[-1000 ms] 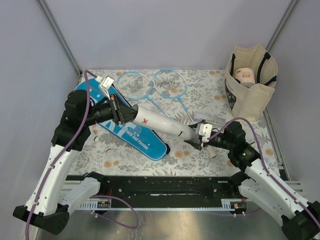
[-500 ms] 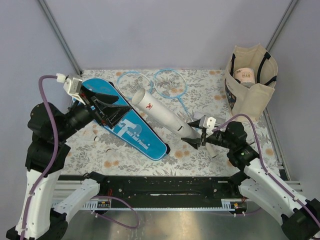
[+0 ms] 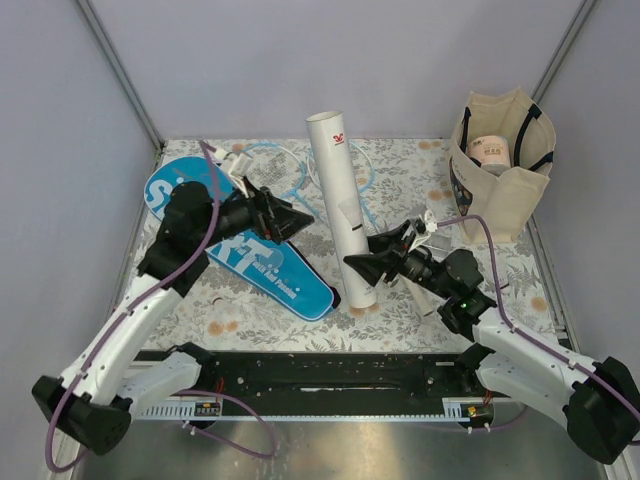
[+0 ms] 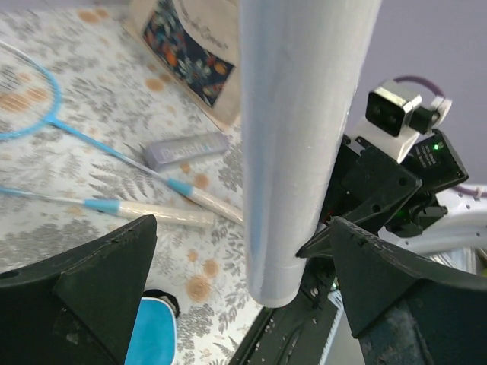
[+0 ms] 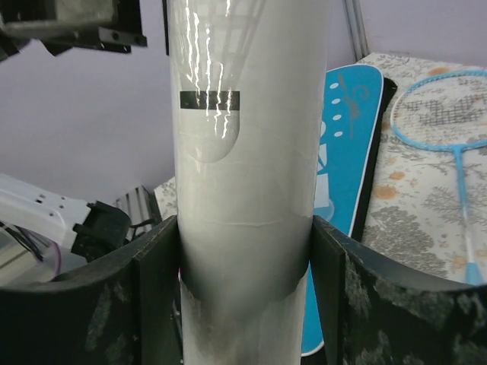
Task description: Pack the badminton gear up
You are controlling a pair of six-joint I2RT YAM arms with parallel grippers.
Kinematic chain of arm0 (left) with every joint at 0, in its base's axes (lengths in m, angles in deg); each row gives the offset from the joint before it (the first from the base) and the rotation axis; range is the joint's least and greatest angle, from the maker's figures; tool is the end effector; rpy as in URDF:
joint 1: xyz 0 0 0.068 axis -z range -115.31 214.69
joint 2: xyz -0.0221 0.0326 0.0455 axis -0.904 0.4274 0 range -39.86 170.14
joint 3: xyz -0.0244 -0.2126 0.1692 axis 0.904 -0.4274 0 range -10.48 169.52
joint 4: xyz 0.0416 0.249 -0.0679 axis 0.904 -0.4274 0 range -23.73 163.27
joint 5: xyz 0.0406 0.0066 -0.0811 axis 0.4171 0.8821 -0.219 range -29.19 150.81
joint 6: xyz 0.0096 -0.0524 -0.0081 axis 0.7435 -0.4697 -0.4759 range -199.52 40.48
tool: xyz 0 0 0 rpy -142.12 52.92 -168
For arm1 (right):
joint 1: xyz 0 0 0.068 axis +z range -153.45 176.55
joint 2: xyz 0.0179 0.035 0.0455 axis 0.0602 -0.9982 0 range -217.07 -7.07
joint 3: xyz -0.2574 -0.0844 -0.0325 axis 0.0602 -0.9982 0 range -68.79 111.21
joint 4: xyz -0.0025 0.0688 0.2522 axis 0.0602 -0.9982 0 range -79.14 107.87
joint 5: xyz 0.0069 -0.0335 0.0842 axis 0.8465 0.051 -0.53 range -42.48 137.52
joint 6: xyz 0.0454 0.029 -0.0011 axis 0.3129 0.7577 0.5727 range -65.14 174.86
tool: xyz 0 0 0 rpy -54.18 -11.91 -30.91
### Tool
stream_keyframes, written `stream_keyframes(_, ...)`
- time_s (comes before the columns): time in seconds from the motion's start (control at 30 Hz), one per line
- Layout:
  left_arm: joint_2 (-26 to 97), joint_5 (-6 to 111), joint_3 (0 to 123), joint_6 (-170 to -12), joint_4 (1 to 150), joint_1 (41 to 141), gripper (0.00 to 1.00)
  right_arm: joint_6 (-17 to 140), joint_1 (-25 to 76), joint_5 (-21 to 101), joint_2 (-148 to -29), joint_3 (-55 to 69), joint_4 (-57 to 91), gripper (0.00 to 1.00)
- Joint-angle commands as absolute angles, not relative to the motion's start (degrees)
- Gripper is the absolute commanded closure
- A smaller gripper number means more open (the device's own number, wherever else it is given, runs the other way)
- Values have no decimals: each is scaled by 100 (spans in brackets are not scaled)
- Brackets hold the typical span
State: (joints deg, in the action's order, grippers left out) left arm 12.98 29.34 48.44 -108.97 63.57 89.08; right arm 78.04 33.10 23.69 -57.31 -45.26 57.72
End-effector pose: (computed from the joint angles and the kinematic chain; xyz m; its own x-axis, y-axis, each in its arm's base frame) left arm 0.1763 -0.1003 0.4030 -0.4564 -0.2535 -0.8529 0.6915 0.5021 -0.5193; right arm 0.1526 0.1311 0.2842 -0.1709 0.3216 -0.9313 -0.8633 0.4068 0.2988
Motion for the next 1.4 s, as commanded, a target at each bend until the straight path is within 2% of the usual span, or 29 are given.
stream_keyframes(0.0,1577,3152,5043,-10695,7299,9518,1,8710,3715,3344,-5795,-4339,6480,53)
stream_keyframes(0.3,2499,3707,4850,-11159,8450,9923,2,9195,4102,3917,-6244,-4515,7148,50)
stream_keyframes(0.57,3036,3664,4639,-11748,9242,9950,4,9072,4216,3978,-6402,-4603,7341,48)
stream_keyframes(0.8,3203,3348,4542,-12249,9699,9959,17,9133,4216,4058,-6472,-4603,7192,44)
stream_keyframes(1.1,3247,3039,4507,-12294,9718,9959,48,9247,4216,4180,-6359,-4761,7130,33)
stream_keyframes(1.37,3001,3040,4551,-12030,9155,9713,50,9248,4216,4954,-5612,-4805,5981,20)
